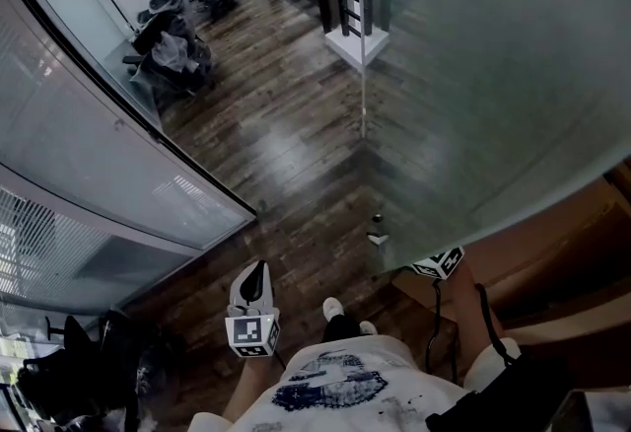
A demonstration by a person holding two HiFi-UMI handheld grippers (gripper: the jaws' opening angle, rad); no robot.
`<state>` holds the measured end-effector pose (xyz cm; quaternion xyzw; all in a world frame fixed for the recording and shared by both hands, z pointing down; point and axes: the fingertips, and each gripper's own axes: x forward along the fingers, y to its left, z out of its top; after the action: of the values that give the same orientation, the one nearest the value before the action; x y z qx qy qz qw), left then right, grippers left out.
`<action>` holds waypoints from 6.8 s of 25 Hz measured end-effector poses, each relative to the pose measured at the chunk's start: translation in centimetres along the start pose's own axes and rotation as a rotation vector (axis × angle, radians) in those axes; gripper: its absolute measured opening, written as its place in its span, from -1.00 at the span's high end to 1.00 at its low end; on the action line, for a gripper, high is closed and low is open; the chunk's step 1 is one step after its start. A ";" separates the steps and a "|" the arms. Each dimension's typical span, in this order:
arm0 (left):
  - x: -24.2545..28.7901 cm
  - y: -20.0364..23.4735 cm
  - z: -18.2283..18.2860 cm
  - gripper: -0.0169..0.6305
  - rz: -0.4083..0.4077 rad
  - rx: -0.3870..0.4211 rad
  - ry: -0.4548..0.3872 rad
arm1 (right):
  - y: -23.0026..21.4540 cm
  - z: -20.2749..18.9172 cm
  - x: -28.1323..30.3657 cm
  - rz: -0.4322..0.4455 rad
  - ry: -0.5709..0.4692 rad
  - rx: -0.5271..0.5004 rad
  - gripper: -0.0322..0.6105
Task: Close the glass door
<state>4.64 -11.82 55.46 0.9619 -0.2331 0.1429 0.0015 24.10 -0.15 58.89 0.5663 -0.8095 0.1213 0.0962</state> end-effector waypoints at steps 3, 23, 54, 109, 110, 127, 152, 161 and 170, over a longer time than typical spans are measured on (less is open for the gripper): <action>-0.3 0.4 -0.4 0.95 0.010 -0.012 -0.002 | 0.4 0.0 0.6 0.005 0.011 -0.009 0.45; -0.7 4.8 -0.8 0.95 0.072 -0.071 -0.026 | 1.8 1.2 8.1 0.019 0.059 -0.066 0.47; -2.0 15.4 -2.5 0.95 0.151 -0.136 -0.058 | 2.5 5.4 21.7 -0.063 0.057 -0.053 0.47; -2.3 28.1 -3.3 0.95 0.512 -0.222 0.006 | -1.7 13.2 44.7 -0.165 0.002 -0.055 0.48; -2.2 28.2 -3.3 0.95 0.518 -0.221 0.007 | -1.8 13.5 45.0 -0.168 -0.001 -0.052 0.48; -1.0 29.6 -3.3 0.95 0.568 -0.233 0.032 | -3.9 15.3 49.7 -0.211 -0.027 -0.040 0.48; -1.6 32.5 -3.9 0.95 0.677 -0.269 0.049 | -6.9 17.3 55.0 -0.256 -0.064 -0.037 0.49; -1.5 33.4 -4.2 0.95 0.703 -0.289 0.053 | -8.2 18.4 57.0 -0.281 -0.075 -0.037 0.49; -1.3 34.4 -4.1 0.95 0.723 -0.291 0.058 | -9.7 19.2 59.0 -0.293 -0.087 -0.037 0.49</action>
<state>-13.00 -41.61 56.88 0.8028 -0.5749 0.1269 0.0941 12.80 -61.90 58.72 0.6814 -0.7236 0.0662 0.0884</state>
